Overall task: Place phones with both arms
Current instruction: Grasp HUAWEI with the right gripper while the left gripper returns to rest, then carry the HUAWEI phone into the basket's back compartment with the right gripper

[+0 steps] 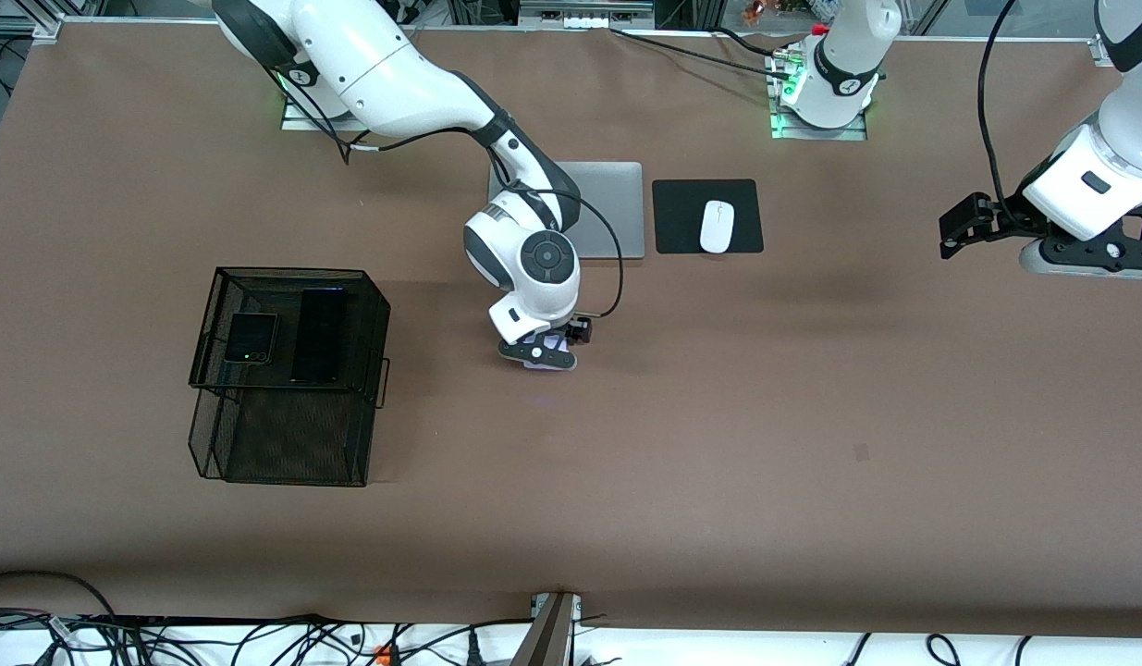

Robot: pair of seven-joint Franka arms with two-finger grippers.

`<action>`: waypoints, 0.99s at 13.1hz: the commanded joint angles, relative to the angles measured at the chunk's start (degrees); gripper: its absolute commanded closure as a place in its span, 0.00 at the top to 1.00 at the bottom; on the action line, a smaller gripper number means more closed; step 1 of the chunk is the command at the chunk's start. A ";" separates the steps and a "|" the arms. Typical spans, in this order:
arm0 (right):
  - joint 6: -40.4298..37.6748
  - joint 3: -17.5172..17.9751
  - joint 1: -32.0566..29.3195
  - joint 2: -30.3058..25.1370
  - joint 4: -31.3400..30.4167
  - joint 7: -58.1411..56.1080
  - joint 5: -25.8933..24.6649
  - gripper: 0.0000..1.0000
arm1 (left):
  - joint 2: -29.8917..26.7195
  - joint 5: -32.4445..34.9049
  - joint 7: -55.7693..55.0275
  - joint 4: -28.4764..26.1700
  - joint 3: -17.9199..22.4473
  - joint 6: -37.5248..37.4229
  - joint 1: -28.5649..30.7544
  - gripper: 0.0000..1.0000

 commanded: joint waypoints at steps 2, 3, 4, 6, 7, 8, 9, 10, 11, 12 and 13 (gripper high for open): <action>0.15 0.08 0.08 0.83 2.00 -2.60 -1.36 0.24 | 1.98 -0.68 0.85 3.41 0.14 0.11 -0.71 1.00; -0.46 0.08 -0.09 0.22 2.35 -3.23 -1.18 0.18 | 2.07 -0.68 0.76 3.59 -0.30 0.03 -0.71 1.00; -1.86 0.08 -0.18 -1.01 2.44 -3.32 -1.10 0.17 | 2.16 -0.68 0.76 3.68 -0.30 0.11 -0.71 1.00; -7.47 0.25 -0.27 -4.34 4.53 -3.49 -0.48 0.16 | 2.16 -0.76 0.93 3.68 -0.30 -0.06 -0.36 1.00; -12.63 0.43 -0.36 -5.58 7.25 -3.67 -0.39 0.16 | 2.25 -0.76 1.11 3.68 -0.30 -0.06 -0.27 1.00; -17.91 0.43 -0.71 -7.07 10.75 -4.11 0.39 0.16 | 2.25 -0.76 1.11 3.68 -0.30 -0.06 -0.27 1.00; -23.18 0.17 -1.49 -8.13 13.92 -6.02 2.66 0.16 | 2.25 -0.76 0.94 3.68 -0.30 -0.06 -0.44 1.00; -26.80 -0.27 -2.89 -9.88 15.34 -9.09 4.60 0.16 | 2.25 -0.76 0.85 3.68 -0.30 -0.06 -0.44 1.00; -29.01 -0.18 -5.69 -12.24 15.27 -12.60 5.31 0.16 | 2.25 -0.76 0.93 3.68 -0.30 -0.06 -0.44 1.00; -30.51 -0.10 -8.50 -13.75 15.27 -16.55 5.50 0.16 | 2.25 -0.76 1.02 3.68 -0.30 -0.06 -0.36 1.00; -32.79 -0.10 -11.23 -14.72 15.27 -21.55 5.50 0.16 | 2.25 -0.76 1.02 3.68 -0.30 -0.06 -0.36 1.00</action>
